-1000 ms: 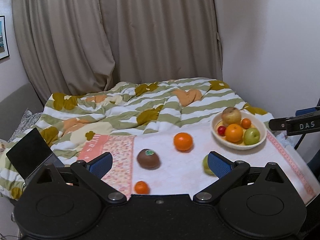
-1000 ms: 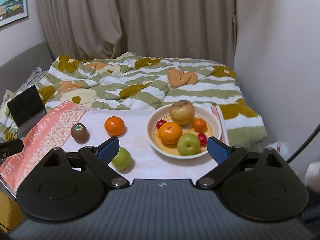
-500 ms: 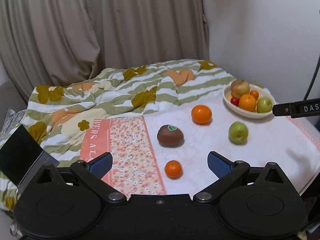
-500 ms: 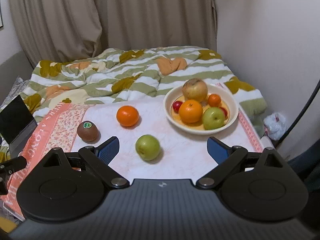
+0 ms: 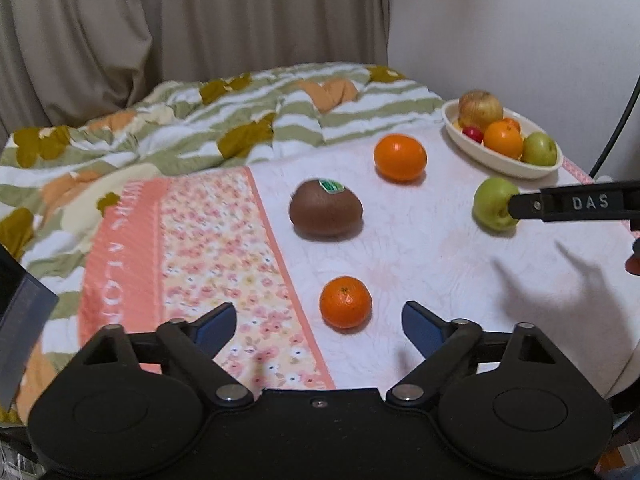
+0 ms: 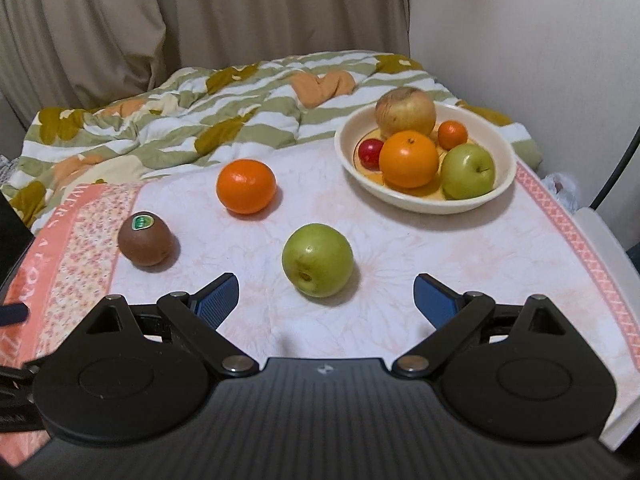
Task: Organize fruits
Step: 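Grasp a tangerine with the left tool while the right tool grasps a green pear, then carry the tangerine with the left tool to the bowl while the right tool carries the pear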
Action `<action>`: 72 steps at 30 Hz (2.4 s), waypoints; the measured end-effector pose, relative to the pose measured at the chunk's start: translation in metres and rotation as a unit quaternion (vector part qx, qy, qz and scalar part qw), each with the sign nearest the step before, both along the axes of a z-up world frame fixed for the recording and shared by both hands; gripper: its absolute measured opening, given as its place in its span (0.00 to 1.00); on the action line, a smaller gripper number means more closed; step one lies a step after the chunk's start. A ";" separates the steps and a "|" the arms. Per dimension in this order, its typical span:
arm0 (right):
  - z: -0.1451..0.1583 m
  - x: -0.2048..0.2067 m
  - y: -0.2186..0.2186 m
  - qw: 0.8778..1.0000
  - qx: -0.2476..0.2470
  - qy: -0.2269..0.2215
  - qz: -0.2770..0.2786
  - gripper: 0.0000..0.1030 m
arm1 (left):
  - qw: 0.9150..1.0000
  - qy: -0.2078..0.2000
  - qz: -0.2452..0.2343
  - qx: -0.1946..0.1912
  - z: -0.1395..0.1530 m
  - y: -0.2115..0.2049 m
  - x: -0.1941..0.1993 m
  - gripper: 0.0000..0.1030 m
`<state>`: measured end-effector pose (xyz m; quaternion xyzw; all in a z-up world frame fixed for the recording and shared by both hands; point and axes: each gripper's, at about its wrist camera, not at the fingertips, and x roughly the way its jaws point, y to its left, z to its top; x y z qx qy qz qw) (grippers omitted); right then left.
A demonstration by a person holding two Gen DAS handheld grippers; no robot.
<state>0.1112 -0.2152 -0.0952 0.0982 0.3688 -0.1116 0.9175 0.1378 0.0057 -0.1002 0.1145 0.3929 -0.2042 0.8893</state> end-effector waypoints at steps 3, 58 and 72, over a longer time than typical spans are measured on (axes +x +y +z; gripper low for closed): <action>-0.011 0.011 -0.001 1.000 0.007 0.007 -0.002 1.00 | 1.000 0.009 -0.005 0.005 -0.011 -0.008 0.007 0.82; 0.048 -0.011 0.004 0.998 0.011 -0.017 0.051 0.66 | 0.996 -0.044 0.008 -0.071 0.060 -0.012 -0.038 0.39; 0.093 -0.037 -0.095 0.997 -0.004 -0.050 0.058 0.66 | 0.992 -0.097 0.013 -0.078 0.106 -0.101 -0.045 0.39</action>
